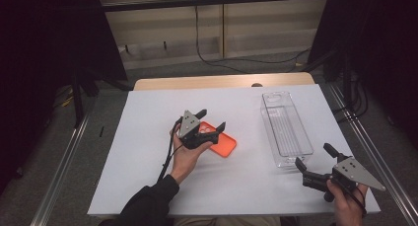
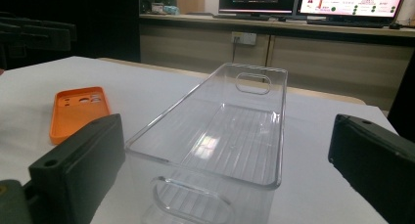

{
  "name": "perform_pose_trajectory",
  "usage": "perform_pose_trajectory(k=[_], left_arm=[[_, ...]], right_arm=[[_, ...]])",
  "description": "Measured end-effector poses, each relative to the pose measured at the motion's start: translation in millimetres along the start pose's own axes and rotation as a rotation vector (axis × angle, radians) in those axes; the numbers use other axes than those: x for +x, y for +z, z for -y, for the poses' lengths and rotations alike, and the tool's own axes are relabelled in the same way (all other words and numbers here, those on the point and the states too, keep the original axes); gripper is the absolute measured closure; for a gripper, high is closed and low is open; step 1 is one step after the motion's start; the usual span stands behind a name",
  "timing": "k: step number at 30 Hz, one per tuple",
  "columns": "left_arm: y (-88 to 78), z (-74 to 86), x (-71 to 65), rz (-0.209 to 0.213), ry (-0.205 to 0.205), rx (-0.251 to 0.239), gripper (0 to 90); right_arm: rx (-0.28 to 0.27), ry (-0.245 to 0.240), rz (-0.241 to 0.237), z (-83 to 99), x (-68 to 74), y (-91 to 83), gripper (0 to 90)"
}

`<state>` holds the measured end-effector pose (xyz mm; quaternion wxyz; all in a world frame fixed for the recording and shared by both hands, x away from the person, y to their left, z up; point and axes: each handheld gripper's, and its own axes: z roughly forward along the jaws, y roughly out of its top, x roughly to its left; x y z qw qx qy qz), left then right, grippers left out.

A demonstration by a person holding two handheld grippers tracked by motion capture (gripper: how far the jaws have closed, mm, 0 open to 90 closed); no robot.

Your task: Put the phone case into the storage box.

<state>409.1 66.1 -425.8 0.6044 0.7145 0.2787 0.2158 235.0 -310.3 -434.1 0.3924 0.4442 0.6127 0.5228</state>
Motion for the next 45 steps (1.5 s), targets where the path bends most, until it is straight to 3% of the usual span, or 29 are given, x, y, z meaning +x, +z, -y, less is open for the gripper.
perform_pose_trajectory(k=[4, 6, 9, 11, 14, 17, 20, 21, 23, 24, 26, 31, 34, 35, 36, 37, 38, 43, 45], left_arm=[[5.9, 6.2, 0.7, 0.01, -0.004, 0.012, 23.3], [7.0, 7.2, 0.7, 0.01, -0.018, 0.015, 32.1], [7.0, 6.8, 0.9, 0.01, 0.008, 0.01, 37.8], [6.3, 6.4, 1.3, 0.02, 0.002, 0.008, 44.6], [4.3, 5.8, 1.8, -0.006, 0.01, 0.026, 53.5], [4.2, 7.5, 4.6, 0.028, -0.029, 0.043, 61.4], [4.0, 7.6, 3.0, 0.029, -0.025, 0.043, 70.4], [5.0, 7.9, 3.1, 0.061, -0.03, 0.044, 73.6], [5.5, 8.4, 2.6, 0.066, -0.029, 0.051, 77.6], [6.7, 9.5, 1.8, 0.095, -0.013, 0.069, 81.4], [7.9, 10.8, 1.5, 0.11, -0.021, 0.087, 88.8], [9.9, 8.6, 3.8, 0.116, -0.036, 0.127, 90.0], [12.9, 8.2, 4.7, 0.12, -0.04, 0.188, 90.0], [12.9, 8.2, 4.7, 0.12, -0.04, 0.188, 90.0], [15.8, 7.3, 5.6, 0.111, -0.045, 0.234, 90.0], [15.8, 7.3, 5.6, 0.111, -0.045, 0.234, 90.0], [17.8, 7.8, 6.4, 0.118, -0.07, 0.236, 90.0], [26.2, 4.9, 10.4, 0.115, -0.096, 0.335, 90.0], [28.6, 3.5, 12.0, 0.124, -0.095, 0.35, 90.0]], right_arm=[[0.003, -0.002, -0.001, 0.3, -0.7, 0.2, 0.0], [0.01, -0.002, -0.005, 0.8, -1.2, 0.8, 0.0], [0.011, -0.002, -0.006, 1.0, -1.3, 1.3, 0.0], [0.009, -0.004, -0.009, 1.0, -1.2, 1.1, 0.0], [0.007, -0.002, -0.011, 0.8, -0.4, 0.5, 0.0], [0.007, -0.004, -0.013, 0.2, 0.5, -0.4, 0.0], [0.007, -0.007, -0.016, 0.0, 1.4, 0.0, 0.0], [0.007, -0.007, -0.017, -0.1, 1.6, 0.2, 0.0], [0.007, -0.007, -0.014, -0.2, 1.7, 0.5, 0.0], [0.006, -0.007, -0.013, -0.2, 1.6, 0.6, 0.0], [0.007, -0.008, -0.013, -0.1, 1.5, 1.1, 0.0], [0.005, -0.01, -0.016, -0.3, 1.5, 0.2, 0.0], [0.005, -0.012, -0.015, -0.3, 1.6, 0.2, 0.0], [0.005, -0.012, -0.015, -0.3, 1.6, 0.2, 0.0], [0.004, -0.013, -0.013, -0.3, 1.9, 0.6, 0.0], [0.003, -0.013, -0.013, -0.3, 2.0, 0.8, 0.0], [0.003, -0.012, -0.012, -0.4, 2.0, 0.9, 0.0], [0.005, -0.01, -0.01, -0.2, 1.6, 1.0, 0.0], [0.006, -0.011, -0.01, -0.2, 1.5, 0.9, 0.0]])
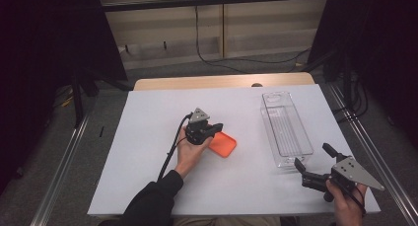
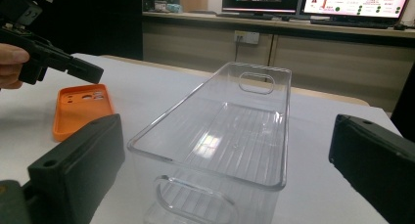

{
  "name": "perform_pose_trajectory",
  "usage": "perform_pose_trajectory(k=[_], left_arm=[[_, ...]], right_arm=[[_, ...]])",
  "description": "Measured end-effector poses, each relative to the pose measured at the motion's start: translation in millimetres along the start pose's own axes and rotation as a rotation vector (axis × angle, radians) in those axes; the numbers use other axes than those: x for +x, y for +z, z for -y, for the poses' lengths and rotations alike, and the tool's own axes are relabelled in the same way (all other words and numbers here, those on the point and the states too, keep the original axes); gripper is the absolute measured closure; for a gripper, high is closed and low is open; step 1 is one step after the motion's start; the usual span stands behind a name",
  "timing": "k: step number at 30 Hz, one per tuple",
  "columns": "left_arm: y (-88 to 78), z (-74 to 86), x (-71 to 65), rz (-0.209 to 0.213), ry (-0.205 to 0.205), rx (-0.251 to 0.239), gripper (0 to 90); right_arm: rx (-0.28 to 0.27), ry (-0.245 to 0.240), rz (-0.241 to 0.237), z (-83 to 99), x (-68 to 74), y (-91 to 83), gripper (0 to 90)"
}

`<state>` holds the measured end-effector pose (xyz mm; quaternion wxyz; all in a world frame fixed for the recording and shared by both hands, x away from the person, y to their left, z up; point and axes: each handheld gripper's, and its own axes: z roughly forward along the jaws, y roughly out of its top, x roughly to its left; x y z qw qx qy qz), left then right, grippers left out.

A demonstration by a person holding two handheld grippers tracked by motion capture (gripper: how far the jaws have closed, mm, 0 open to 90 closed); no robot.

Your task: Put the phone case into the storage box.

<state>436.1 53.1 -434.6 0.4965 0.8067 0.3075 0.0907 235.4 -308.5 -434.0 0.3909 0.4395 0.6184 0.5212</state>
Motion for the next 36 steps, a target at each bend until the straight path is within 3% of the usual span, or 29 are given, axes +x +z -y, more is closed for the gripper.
perform_pose_trajectory(k=[5, 11, 22, 36], left_arm=[[5.8, -8.9, 1.6, 0.03, 0.001, 0.083, 90.0], [14.0, -8.0, 0.0, 0.026, 0.008, 0.146, 90.0], [29.8, -15.6, -1.4, 0.013, 0.015, 0.21, 90.0], [48.5, -17.4, -5.2, 0.019, 0.017, 0.241, 90.0]], right_arm=[[-0.002, -0.001, 0.0, -0.2, -0.5, -0.5, 0.0], [-0.001, 0.0, 0.001, 0.0, -0.4, -0.4, 0.0], [-0.004, -0.002, -0.003, -0.2, -0.4, -0.3, 0.0], [-0.005, -0.001, -0.005, 0.0, -0.3, -0.2, 0.0]])
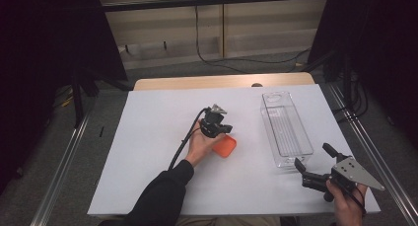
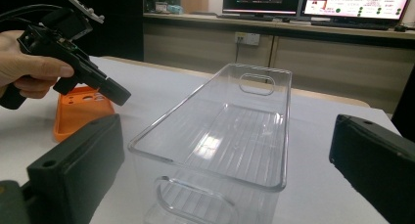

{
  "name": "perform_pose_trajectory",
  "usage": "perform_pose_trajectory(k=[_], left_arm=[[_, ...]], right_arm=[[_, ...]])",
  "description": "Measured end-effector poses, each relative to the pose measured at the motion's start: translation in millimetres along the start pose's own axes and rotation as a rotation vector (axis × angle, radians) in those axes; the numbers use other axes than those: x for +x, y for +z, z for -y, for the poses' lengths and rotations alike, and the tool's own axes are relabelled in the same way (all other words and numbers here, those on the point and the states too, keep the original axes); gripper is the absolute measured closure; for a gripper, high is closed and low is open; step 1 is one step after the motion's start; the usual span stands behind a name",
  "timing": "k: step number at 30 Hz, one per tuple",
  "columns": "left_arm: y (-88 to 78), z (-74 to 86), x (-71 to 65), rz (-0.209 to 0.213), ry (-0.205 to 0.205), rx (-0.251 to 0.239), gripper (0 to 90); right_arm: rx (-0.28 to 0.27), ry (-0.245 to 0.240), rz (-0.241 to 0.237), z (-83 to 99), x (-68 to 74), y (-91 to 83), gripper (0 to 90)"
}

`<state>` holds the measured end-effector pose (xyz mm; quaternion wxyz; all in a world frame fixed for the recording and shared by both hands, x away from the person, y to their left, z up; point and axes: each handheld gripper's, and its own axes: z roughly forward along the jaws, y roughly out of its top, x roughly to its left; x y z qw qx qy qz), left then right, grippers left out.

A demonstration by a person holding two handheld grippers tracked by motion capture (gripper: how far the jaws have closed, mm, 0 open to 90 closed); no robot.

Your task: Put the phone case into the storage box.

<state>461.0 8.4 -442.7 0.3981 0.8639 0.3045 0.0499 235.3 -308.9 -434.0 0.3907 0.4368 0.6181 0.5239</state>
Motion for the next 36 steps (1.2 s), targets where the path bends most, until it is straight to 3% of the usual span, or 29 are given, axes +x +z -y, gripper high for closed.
perform_pose_trajectory(k=[5, 9, 29, 36], left_arm=[[6.8, 6.8, -0.8, -0.008, 0.009, 0.031, 90.0], [8.9, 7.6, -1.3, 0.002, 0.001, 0.026, 90.0], [-3.3, 19.5, -3.5, 0.023, -0.007, 0.03, 90.0], [-7.7, 22.8, -6.0, 0.014, 0.011, 0.038, 90.0]], right_arm=[[-0.002, 0.0, 0.002, -0.1, -0.4, -0.7, 0.0], [-0.001, 0.003, 0.005, 0.1, -0.5, -0.7, 0.0], [-0.006, -0.002, 0.009, 0.0, -0.4, -1.5, 0.0], [-0.01, 0.001, 0.006, -0.4, 0.3, -1.7, 0.0]])
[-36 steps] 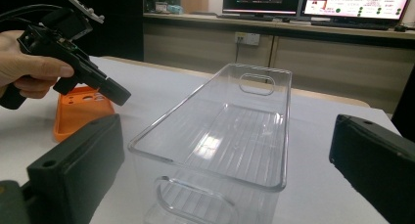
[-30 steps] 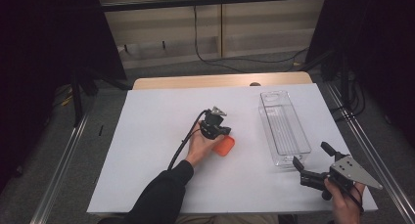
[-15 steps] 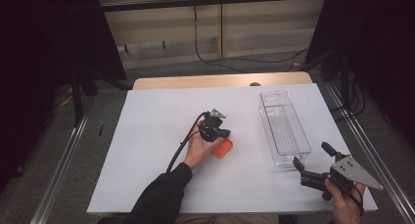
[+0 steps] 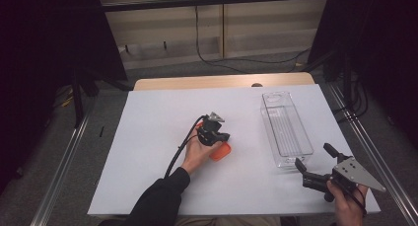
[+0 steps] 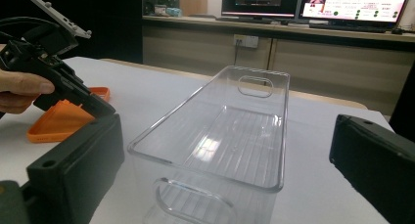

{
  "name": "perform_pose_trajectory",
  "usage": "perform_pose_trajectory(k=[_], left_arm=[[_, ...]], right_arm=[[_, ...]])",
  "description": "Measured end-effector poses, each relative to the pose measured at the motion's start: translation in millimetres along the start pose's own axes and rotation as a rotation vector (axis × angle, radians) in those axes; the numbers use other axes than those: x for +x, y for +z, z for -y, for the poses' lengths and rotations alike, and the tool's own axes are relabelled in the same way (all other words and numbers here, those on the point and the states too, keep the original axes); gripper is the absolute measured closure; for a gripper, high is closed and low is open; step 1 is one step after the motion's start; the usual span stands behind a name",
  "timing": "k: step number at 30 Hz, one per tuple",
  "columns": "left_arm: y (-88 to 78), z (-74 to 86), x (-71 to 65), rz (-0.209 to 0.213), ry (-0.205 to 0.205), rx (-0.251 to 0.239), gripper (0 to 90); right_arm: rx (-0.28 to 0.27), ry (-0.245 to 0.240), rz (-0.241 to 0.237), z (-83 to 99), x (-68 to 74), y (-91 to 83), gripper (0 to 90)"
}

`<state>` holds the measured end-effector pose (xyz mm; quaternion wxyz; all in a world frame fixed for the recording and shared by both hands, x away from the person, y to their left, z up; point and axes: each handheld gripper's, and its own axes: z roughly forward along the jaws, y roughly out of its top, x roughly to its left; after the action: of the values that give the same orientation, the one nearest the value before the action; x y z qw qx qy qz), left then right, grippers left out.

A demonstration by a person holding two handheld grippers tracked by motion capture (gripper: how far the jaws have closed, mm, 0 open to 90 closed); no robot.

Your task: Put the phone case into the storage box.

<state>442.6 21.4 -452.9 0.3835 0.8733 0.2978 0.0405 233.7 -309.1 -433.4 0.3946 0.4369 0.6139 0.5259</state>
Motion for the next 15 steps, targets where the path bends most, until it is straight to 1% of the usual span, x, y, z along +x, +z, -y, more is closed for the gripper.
perform_pose_trajectory(k=[5, 10, 12, 15], left_arm=[[-1.1, 2.4, 0.1, 0.004, -0.007, -0.008, 90.0], [-4.2, 4.9, -0.2, 0.007, 0.001, -0.003, 90.0], [-7.4, 6.8, 0.7, 0.017, -0.01, -0.01, 90.0], [-9.7, 7.9, 0.5, 0.02, -0.01, -0.009, 90.0]], right_arm=[[0.001, -0.002, 0.003, 0.2, -0.4, 0.3, 0.0], [0.002, -0.002, 0.002, 0.3, -0.6, 0.5, 0.0], [0.005, -0.005, 0.004, 0.3, -0.4, 0.6, 0.0], [0.005, -0.006, 0.006, 0.3, -0.1, 0.8, 0.0]])
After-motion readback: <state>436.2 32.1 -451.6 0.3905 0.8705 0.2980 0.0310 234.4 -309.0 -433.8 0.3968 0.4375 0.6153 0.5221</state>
